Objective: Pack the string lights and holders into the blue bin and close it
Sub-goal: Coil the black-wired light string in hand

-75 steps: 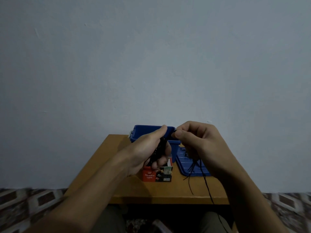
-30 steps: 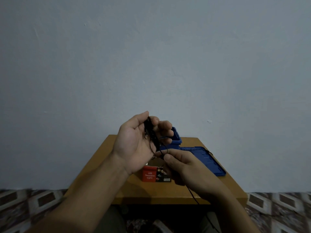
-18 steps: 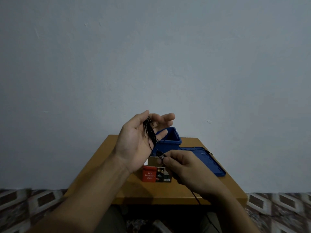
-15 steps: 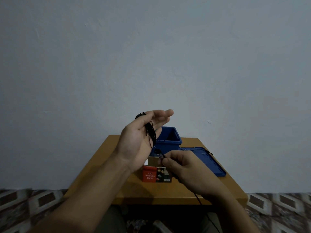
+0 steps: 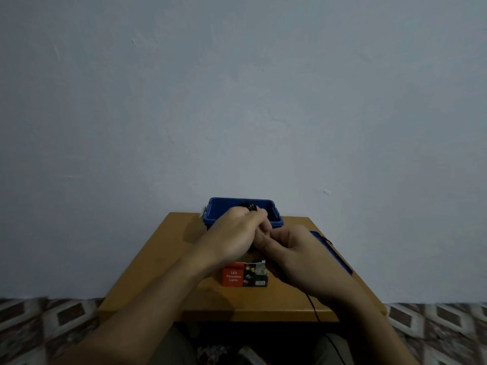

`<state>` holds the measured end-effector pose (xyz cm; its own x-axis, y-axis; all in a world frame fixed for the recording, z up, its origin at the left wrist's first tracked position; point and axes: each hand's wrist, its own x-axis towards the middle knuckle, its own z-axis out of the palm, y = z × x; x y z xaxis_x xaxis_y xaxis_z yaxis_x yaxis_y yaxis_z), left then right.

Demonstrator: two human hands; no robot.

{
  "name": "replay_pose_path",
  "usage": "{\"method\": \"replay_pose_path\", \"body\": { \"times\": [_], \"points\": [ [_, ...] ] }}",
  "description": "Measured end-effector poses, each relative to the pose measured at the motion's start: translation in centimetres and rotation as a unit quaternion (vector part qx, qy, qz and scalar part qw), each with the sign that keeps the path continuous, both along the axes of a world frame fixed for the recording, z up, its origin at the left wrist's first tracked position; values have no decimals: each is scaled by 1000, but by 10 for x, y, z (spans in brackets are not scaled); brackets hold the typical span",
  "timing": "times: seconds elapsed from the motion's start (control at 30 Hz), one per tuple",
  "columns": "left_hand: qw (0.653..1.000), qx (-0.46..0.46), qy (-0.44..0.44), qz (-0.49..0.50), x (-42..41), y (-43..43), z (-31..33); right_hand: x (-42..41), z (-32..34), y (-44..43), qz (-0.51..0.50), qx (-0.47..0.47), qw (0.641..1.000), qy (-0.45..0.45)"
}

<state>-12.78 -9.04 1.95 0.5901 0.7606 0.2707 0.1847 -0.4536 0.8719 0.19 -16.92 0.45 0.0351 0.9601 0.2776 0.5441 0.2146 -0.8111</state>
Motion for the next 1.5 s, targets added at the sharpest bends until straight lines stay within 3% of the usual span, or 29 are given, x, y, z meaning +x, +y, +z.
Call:
{"method": "replay_pose_path", "body": {
  "times": [0.13, 0.37, 0.6, 0.9, 1.03, 1.2, 1.4, 1.5],
  "points": [
    [997, 18, 69, -5, -3, -2, -2, 0, 8, -6, -12, -6, 1000, 22],
    [980, -131, 11, -151, -10, 2, -2, 3, 16, -10, 10, 20, 993, 116],
    [944, -194, 51, -263, -18, 13, -3, 3, 17, -5, -51, 53, 997, 29],
    [913, -209, 52, -347, -22, 11, 1, 7, 18, -3, -37, 82, 996, 15],
    [879, -272, 14, -391, -24, 15, -1, 8, 18, -4, -19, 128, 991, 30],
    [848, -309, -12, -431, -25, 19, -6, 12, 23, -10, 59, 114, 986, 107],
    [810, -339, 5, -479, -23, 19, -5, 13, 21, -6, 44, 153, 982, 100],
    [772, -359, -3, -525, -22, 18, -4, 13, 13, 0, 40, 151, 983, 97]
  ]
}}
